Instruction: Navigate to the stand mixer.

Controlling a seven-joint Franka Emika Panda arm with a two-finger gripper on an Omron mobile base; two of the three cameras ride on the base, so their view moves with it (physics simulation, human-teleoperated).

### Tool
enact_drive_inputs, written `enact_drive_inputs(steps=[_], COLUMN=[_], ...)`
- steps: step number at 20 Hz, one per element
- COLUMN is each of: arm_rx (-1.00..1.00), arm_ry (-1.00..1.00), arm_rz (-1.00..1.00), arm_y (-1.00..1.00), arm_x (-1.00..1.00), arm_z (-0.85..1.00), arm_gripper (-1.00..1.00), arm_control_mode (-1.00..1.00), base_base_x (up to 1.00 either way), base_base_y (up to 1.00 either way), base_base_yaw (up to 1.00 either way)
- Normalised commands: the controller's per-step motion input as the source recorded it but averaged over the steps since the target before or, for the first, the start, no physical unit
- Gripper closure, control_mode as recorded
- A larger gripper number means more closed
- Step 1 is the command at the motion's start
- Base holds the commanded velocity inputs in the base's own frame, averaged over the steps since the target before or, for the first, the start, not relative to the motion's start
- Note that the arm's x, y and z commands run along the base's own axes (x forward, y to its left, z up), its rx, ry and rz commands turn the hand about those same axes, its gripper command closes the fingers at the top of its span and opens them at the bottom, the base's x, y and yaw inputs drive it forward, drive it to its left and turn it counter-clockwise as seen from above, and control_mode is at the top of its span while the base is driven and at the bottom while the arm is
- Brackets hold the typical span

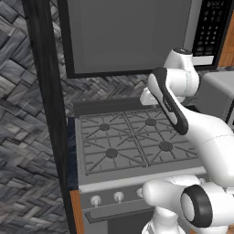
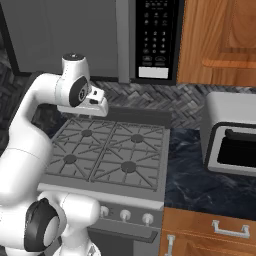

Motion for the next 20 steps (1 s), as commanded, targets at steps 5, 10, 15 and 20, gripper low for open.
enact_drive_inputs(steps=[5, 10, 15, 20], arm_rx=[0.00, 0.00, 0.00, 0.00], arm_ry=[0.02, 0.01, 0.00, 0.00], arm_rz=[0.00, 0.00, 0.01, 0.00], arm_y=[-0.02, 0.00, 0.03, 0.00], arm_x=[-0.15, -0.01, -0.44, 0.00], arm_z=[-0.11, 0.00, -0.01, 0.00], arm_gripper=[-1.00, -1.00, -1.00, -1.00], arm_control_mode=[-1.00, -1.00, -1.00, 1.00], base_base_x=[0.00, 0.00, 0.00, -0.77], base_base_y=[0.00, 0.00, 0.00, 0.00], base_base_yaw=[0.00, 0.00, 0.00, 0.00])
